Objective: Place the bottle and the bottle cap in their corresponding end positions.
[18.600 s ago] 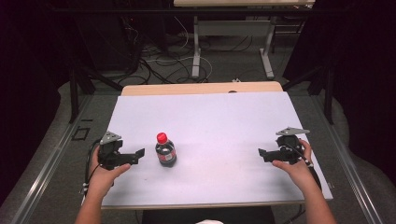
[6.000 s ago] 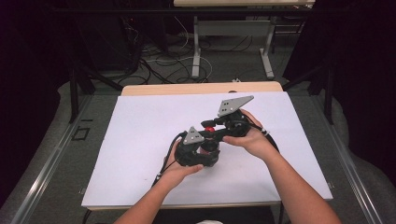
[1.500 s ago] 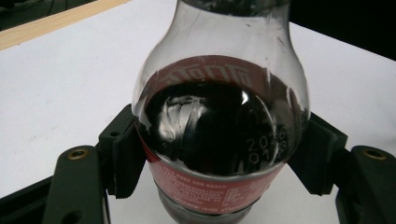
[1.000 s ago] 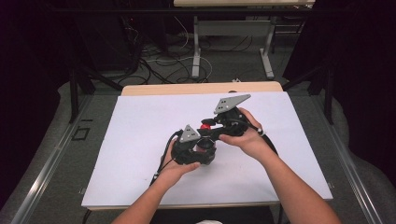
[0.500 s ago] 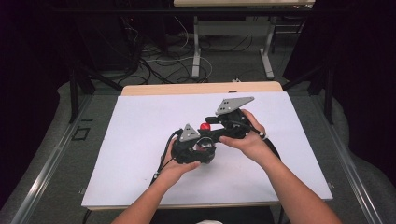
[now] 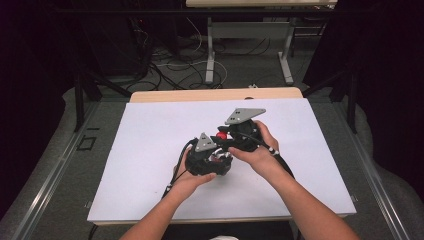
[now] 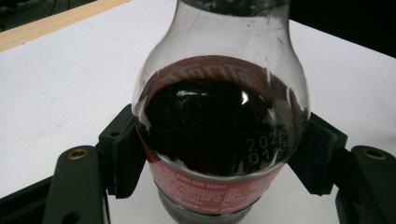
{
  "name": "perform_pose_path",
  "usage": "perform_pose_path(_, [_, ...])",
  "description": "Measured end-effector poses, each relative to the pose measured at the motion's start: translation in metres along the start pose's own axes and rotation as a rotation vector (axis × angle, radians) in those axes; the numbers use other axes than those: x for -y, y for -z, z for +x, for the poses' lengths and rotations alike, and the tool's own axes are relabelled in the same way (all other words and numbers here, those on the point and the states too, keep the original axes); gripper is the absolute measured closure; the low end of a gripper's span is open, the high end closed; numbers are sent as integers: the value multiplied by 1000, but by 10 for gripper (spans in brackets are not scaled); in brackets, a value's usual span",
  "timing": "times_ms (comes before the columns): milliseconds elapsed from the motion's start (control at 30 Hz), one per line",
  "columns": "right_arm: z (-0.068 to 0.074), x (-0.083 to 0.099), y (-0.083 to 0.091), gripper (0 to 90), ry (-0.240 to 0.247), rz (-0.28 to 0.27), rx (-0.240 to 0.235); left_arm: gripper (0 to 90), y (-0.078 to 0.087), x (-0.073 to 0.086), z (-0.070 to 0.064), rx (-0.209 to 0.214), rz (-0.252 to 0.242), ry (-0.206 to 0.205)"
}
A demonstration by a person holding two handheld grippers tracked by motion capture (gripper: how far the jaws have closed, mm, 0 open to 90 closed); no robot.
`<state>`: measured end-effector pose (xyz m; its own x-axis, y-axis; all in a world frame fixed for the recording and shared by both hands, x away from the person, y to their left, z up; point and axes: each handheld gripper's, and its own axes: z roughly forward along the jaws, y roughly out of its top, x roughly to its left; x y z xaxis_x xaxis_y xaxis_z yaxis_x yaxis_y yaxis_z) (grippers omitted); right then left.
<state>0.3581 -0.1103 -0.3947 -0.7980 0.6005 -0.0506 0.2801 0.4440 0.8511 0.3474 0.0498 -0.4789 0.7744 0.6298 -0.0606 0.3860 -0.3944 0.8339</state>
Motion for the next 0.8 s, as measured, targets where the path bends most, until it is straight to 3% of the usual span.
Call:
perform_pose_path(100, [-2, -2, -2, 599, 3, 3, -25, 301, 1, 1, 1, -5, -5, 7])
perform_pose_path(133, [-6, -3, -3, 603, 39, 3, -69, 301, 2, 1, 2, 6, -4, 5])
perform_pose_path(167, [-6, -3, -3, 603, 39, 3, -69, 301, 3, 2, 2, 5, 2, -3])
perform_pose_path(333, [-19, -7, -3, 608, 70, 28, -189, 301, 3, 4, 1, 22, -15, 7])
perform_pose_path(433, [-25, -9, 0, 608, 71, 21, -216, 301, 3, 3, 2, 23, -7, 1])
perform_pose_path(800, [-24, -10, 10, 607, 59, -4, -166, 301, -3, 5, 6, 9, -11, 20])
